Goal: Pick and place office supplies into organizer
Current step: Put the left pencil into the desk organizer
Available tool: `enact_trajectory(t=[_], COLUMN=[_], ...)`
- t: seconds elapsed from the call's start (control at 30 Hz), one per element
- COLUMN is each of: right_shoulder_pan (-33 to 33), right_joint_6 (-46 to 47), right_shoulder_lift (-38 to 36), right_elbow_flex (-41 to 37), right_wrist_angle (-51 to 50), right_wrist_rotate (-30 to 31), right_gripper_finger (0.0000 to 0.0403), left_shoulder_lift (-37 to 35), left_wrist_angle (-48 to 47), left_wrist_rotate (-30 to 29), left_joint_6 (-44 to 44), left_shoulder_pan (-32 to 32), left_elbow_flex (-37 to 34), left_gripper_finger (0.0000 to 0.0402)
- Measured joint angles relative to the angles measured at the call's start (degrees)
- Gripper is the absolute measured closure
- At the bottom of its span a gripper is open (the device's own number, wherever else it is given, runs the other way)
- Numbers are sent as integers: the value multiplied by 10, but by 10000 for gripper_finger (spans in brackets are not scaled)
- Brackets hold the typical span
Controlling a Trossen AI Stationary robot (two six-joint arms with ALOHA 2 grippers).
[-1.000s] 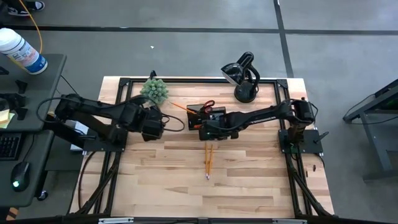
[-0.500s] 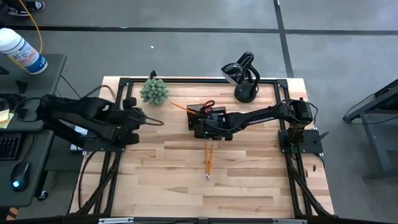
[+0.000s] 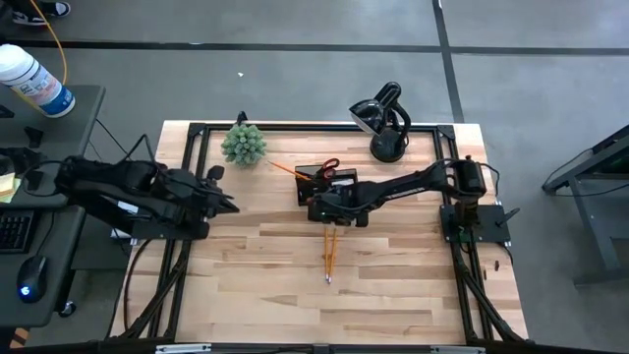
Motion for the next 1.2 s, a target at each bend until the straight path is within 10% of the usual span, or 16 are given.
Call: enact_trajectory(t=[0.6,1.2], right_shoulder_pan=[10,129], right_joint_6=[11,71], right_shoulder_lift=[9,223], right_elbow_flex=[10,396], right_wrist_angle=[-53,-400], right_wrist_rotate=[-8,-78], right_gripper_finger=[293,293], left_shoulder_lift=[-20,-20], left_wrist_angle=[174,170], left_wrist_rotate=[7,0], left_joint_6=[-2,-1], left_shoulder_pan=[0,0], left_elbow_flex=[-150,-150], left_gripper_finger=[396,396])
